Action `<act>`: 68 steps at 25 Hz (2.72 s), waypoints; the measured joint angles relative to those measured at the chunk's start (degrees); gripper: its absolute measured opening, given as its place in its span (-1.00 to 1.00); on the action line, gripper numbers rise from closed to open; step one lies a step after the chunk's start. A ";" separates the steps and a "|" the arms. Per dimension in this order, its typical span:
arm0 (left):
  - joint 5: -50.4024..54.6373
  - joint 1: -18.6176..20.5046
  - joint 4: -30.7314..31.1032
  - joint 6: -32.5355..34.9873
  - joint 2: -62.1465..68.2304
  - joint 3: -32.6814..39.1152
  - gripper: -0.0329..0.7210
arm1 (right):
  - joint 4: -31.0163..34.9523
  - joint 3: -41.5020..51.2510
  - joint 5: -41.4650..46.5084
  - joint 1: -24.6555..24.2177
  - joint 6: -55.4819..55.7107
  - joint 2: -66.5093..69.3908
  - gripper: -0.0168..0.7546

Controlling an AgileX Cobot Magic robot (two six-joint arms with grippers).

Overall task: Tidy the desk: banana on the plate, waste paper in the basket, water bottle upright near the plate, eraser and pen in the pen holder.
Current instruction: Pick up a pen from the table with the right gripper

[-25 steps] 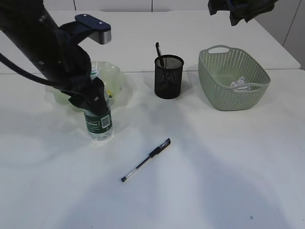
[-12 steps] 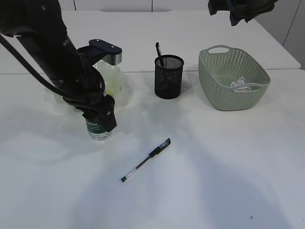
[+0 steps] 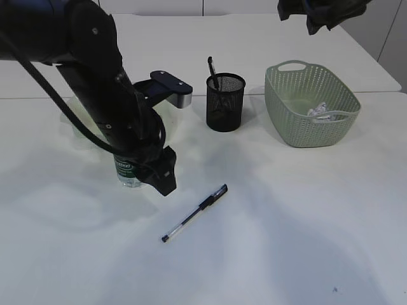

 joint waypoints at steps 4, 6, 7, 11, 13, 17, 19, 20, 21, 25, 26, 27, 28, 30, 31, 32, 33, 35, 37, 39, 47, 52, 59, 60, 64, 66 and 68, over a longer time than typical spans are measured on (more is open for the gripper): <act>-0.21 -0.10 -0.15 0.00 2.05 -0.09 0.32 | 0.00 0.00 0.51 0.00 -0.39 0.00 -0.39; -0.21 -0.10 -0.15 0.00 3.06 -0.09 0.32 | 0.02 0.00 0.64 0.00 -0.59 0.00 -0.39; -0.21 -0.10 -0.38 0.00 3.48 -0.09 0.32 | 0.02 0.00 0.66 0.00 -0.57 0.00 -0.39; -0.33 -0.23 -2.05 0.00 5.16 -0.09 0.32 | 0.02 0.00 0.89 0.00 -0.61 0.00 -0.39; -0.59 -0.33 -3.32 0.00 5.52 -0.09 0.32 | 0.02 0.00 0.89 0.00 -0.70 0.00 -0.39; -1.13 -0.33 -4.94 0.00 6.35 -0.21 0.32 | -0.33 0.00 1.01 0.00 -0.83 0.00 -0.39; -0.70 -0.33 -5.85 0.00 7.36 -0.30 0.32 | -0.47 0.00 1.01 0.00 -0.83 0.00 -0.39; -0.27 -0.33 -6.12 0.00 8.04 -0.30 0.32 | -0.64 0.00 1.01 0.00 -0.83 0.00 -0.39; 0.36 -0.33 -6.23 0.00 8.79 -0.30 0.32 | -0.76 0.00 1.01 0.00 -0.83 0.00 -0.39; 2.34 -0.33 -6.63 0.00 10.73 -0.30 0.32 | -1.95 0.00 1.01 0.00 -0.83 0.00 -0.39; 2.59 -0.44 -6.63 0.00 10.86 -0.30 0.32 | -2.06 0.00 1.01 0.00 -0.83 0.00 -0.39; 2.68 -0.52 -6.63 0.00 10.86 -0.30 0.32 | -2.06 0.00 1.01 0.00 -0.83 0.00 -0.39; 2.68 -0.92 -6.63 0.00 10.86 -0.30 0.32 | -2.06 0.00 1.01 0.00 -0.83 0.00 -0.39; 2.68 -1.86 -6.63 0.25 10.86 -0.33 0.32 | -2.16 0.00 0.76 0.00 -0.83 0.00 -0.39; 2.68 -2.38 -6.63 0.25 10.96 -0.33 0.32 | -2.18 0.00 0.50 0.00 -0.83 0.00 -0.39; 2.68 -2.82 -6.63 0.38 11.07 -0.33 0.32 | -2.28 0.00 -0.09 0.00 -0.83 0.00 -0.39; 2.68 -3.09 -6.63 0.49 11.19 -0.33 0.32 | -2.39 0.00 -0.57 0.00 -0.83 0.00 -0.39; 2.68 -3.85 -5.74 0.58 11.61 -0.33 0.32 | -2.48 0.00 -0.95 0.00 -0.83 0.00 -0.39; 2.57 -4.24 -4.40 0.63 11.70 -0.33 0.32 | -2.69 0.00 -1.19 0.00 -0.83 0.00 -0.39; 2.21 -4.34 -3.42 0.63 11.70 -0.33 0.32 | -2.98 0.00 -1.41 0.00 -0.83 0.00 -0.39; 0.28 -4.34 -1.10 0.76 11.70 -0.33 0.32 | -3.65 0.00 -1.67 0.00 -0.83 0.00 -0.39; -0.33 -4.42 0.69 0.76 11.70 -0.57 0.32 | -3.96 0.00 -1.92 0.00 -0.83 0.00 -0.39; 1.61 -6.87 3.74 -0.18 14.25 -8.12 0.32 | -5.64 0.00 -2.13 0.00 -0.83 0.00 -0.39; 2.27 -7.23 4.37 -0.40 14.84 -9.20 0.32 | -5.76 0.00 -2.24 0.00 -0.83 0.00 -0.39; 4.73 -7.68 5.22 -1.54 16.69 -11.43 0.32 | -5.84 0.00 -2.24 0.00 -0.83 0.00 -0.39; 5.36 -7.68 5.84 -1.57 16.87 -11.43 0.32 | -5.84 0.00 -2.24 0.00 -0.83 0.00 -0.39; 5.73 -7.68 6.34 -1.70 16.97 -11.47 0.32 | -5.84 0.00 -2.24 0.00 -0.83 0.00 -0.39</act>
